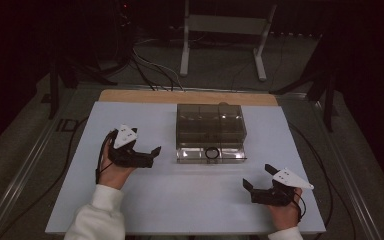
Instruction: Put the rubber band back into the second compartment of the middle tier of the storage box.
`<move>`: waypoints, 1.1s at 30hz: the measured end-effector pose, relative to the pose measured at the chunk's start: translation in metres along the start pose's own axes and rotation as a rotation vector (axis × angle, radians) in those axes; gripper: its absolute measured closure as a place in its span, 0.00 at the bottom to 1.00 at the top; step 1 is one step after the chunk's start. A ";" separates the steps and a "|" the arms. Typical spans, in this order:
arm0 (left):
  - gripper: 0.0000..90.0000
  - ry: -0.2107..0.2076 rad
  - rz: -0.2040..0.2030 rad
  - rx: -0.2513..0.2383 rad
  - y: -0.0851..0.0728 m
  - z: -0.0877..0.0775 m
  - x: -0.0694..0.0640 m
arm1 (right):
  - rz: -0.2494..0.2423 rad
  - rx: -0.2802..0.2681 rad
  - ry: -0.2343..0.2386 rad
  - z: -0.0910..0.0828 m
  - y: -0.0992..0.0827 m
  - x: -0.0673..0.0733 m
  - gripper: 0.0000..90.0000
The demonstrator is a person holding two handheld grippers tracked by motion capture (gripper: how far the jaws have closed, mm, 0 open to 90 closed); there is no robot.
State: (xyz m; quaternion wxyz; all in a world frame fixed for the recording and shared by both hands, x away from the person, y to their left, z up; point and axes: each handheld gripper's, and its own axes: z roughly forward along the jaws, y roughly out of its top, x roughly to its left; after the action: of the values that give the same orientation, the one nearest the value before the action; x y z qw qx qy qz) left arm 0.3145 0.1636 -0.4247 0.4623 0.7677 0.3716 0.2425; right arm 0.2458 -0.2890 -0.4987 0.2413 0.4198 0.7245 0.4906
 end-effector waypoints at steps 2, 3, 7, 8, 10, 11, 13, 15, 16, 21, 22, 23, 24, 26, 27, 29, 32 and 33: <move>0.00 0.013 -0.002 -0.005 -0.006 -0.004 0.004 | 0.000 0.001 0.002 0.000 0.000 0.001 0.00; 0.00 0.023 -0.004 -0.005 -0.009 -0.006 0.006 | 0.000 0.001 0.002 0.000 0.000 0.001 0.00; 0.00 0.038 -0.015 -0.014 -0.021 -0.013 0.010 | 0.002 0.002 0.005 0.000 0.000 0.002 0.00; 0.00 0.040 -0.015 -0.018 -0.024 -0.015 0.011 | 0.002 0.002 0.006 0.000 0.000 0.002 0.00; 0.00 0.045 -0.018 -0.028 -0.030 -0.019 0.012 | 0.001 0.000 0.007 0.000 0.000 0.002 0.00; 0.00 0.050 -0.017 -0.031 -0.033 -0.020 0.012 | 0.002 -0.001 0.007 0.000 0.000 0.003 0.00; 0.00 0.059 -0.018 -0.035 -0.039 -0.024 0.013 | 0.002 0.001 0.008 0.000 0.000 0.003 0.00; 0.00 0.067 -0.028 -0.043 -0.046 -0.027 0.014 | 0.000 0.002 0.010 0.000 0.000 0.004 0.00; 0.00 0.072 -0.037 -0.043 -0.054 -0.029 0.014 | 0.000 0.002 0.011 0.000 0.000 0.004 0.00; 0.00 0.082 -0.047 -0.045 -0.067 -0.032 0.013 | 0.000 0.001 0.012 0.000 0.000 0.005 0.00; 0.00 0.085 -0.052 -0.048 -0.070 -0.034 0.013 | 0.000 0.000 0.012 0.000 0.000 0.006 0.00; 0.00 0.087 -0.057 -0.049 -0.072 -0.035 0.014 | 0.000 0.000 0.012 0.000 0.000 0.006 0.00; 0.00 0.091 -0.060 -0.051 -0.074 -0.036 0.014 | 0.000 0.000 0.013 0.000 0.000 0.005 0.00; 0.00 0.100 -0.069 -0.059 -0.078 -0.040 0.016 | 0.000 -0.001 0.013 0.000 0.000 0.005 0.00; 0.00 0.108 -0.072 -0.066 -0.081 -0.044 0.018 | 0.000 -0.001 0.013 0.000 0.000 0.005 0.00; 0.00 0.119 -0.072 -0.070 -0.085 -0.047 0.018 | -0.001 -0.002 0.013 -0.001 0.000 0.004 0.00; 0.00 0.126 -0.076 -0.069 -0.089 -0.050 0.019 | 0.005 -0.007 0.012 -0.002 0.000 0.003 0.00; 0.00 0.130 -0.076 -0.068 -0.092 -0.052 0.019 | 0.005 -0.008 0.014 -0.002 0.000 0.003 0.00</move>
State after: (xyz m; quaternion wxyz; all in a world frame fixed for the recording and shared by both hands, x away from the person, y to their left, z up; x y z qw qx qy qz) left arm 0.2573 0.2329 -0.4822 0.4718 0.7196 0.4213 0.2865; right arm 0.2427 -0.2879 -0.4974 0.2367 0.4172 0.7231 0.4970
